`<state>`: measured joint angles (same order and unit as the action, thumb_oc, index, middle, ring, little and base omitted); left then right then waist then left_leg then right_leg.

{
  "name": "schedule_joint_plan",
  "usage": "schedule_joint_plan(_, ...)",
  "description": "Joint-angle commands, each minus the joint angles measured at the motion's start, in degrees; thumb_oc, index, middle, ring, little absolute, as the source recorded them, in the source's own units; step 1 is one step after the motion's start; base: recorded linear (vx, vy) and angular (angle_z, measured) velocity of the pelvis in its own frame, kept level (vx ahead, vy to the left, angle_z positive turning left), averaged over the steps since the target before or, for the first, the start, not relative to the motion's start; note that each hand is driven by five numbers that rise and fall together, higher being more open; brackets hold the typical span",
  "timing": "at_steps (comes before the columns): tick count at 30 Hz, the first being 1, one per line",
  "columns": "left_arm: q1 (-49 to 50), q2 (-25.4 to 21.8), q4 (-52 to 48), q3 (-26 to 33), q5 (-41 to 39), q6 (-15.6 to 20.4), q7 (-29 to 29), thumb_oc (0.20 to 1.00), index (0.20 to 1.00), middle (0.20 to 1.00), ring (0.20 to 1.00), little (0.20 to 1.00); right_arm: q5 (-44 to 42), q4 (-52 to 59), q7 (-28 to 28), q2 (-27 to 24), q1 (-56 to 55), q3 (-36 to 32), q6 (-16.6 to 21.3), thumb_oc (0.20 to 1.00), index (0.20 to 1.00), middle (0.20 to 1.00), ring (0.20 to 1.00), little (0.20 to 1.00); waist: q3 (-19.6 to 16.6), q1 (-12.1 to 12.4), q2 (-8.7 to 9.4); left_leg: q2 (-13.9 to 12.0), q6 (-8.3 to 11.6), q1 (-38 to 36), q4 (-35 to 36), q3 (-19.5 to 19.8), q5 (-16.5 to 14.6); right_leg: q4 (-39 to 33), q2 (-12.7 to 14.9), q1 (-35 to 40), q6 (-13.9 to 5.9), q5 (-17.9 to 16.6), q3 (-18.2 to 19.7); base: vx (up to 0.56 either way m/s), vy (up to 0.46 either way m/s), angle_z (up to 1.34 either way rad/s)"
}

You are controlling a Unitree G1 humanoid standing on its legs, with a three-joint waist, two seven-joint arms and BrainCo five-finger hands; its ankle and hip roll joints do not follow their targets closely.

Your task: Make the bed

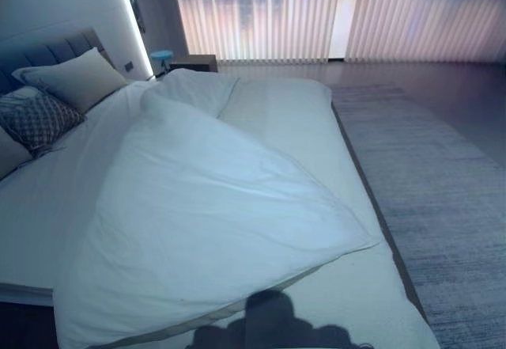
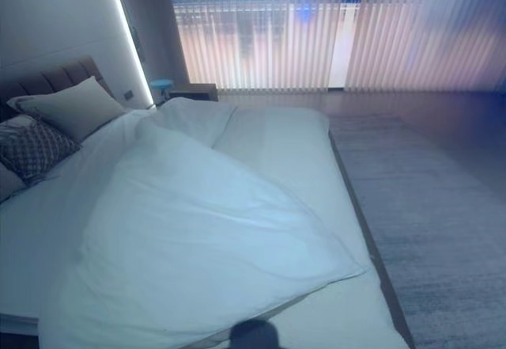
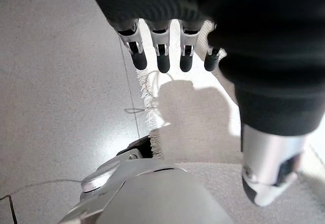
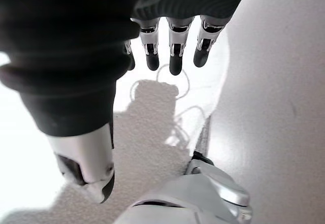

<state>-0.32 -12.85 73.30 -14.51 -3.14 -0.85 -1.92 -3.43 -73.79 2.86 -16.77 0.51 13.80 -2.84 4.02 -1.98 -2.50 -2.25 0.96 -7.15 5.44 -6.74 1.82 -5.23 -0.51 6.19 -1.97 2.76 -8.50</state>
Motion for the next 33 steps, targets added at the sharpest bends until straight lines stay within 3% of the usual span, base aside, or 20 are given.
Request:
schedule_joint_plan(1,-3.6,0.3,0.4,0.4,-0.2,0.5,0.4,1.000,1.000,1.000,1.000,1.000,1.0,-1.6,-0.5,-0.1,2.5,1.2,0.2,1.000,1.000,1.000,1.000,1.000,1.1,1.1,2.73,3.5,0.94,-1.2,-0.4,-0.9,-3.2,0.2,3.0,0.9,-4.35,-4.4,0.4,0.01,-0.002,0.04)
schedule_joint_plan(11,-3.3,0.6,1.3,1.1,-0.9,0.3,0.2,1.000,1.000,1.000,1.000,1.000,-0.8,-1.3,-0.2,0.3,2.5,0.4,0.3,1.000,1.000,1.000,1.000,1.000,1.2,1.2,2.72,3.4,0.89,-1.3,-0.4,-0.7,-3.4,0.2,3.0,1.1,-4.36,-4.1,-0.1,0.01,-0.001,0.00)
schedule_joint_plan(21,-2.7,0.8,1.8,1.8,-2.1,0.2,-0.2,1.000,1.000,1.000,1.000,1.000,-10.9,0.7,0.3,1.3,3.4,-4.0,1.1,1.000,1.000,1.000,1.000,1.000,1.9,0.9,2.24,3.2,0.90,-0.7,-0.4,-0.9,-3.4,0.2,2.9,0.2,-4.37,-4.0,-0.3,0.00,0.000,0.00)
schedule_joint_plan(27,-3.6,0.8,1.2,1.5,-4.3,0.4,-0.9,1.000,1.000,1.000,1.000,1.000,-21.8,6.4,1.3,2.2,5.9,-5.9,2.3,1.000,1.000,1.000,1.000,1.000,3.6,0.9,1.94,3.1,1.02,1.4,-0.4,-0.7,-2.7,0.3,3.0,-1.8,-4.36,-4.4,-0.5,-0.02,-0.002,0.00)
schedule_joint_plan(28,-4.5,0.9,0.6,1.0,-5.6,0.6,-1.5,1.000,1.000,1.000,1.000,1.000,-27.9,9.3,2.0,2.4,7.6,-6.6,3.2,1.000,1.000,1.000,1.000,1.000,4.7,1.0,1.74,3.1,1.16,2.8,-0.4,-0.6,-2.2,0.4,3.1,-3.1,-4.39,-4.7,-0.8,-0.08,0.006,0.02)
schedule_joint_plan(33,-6.7,1.3,-0.4,-1.0,-8.8,0.9,-2.7,1.000,1.000,1.000,1.000,1.000,-41.1,13.4,3.9,2.8,13.4,-7.0,5.1,1.000,1.000,1.000,1.000,1.000,7.4,1.6,1.17,3.1,1.42,6.7,-0.4,0.1,-0.7,1.1,3.3,-7.0,-4.34,-5.5,-1.5,-0.07,0.001,0.10)
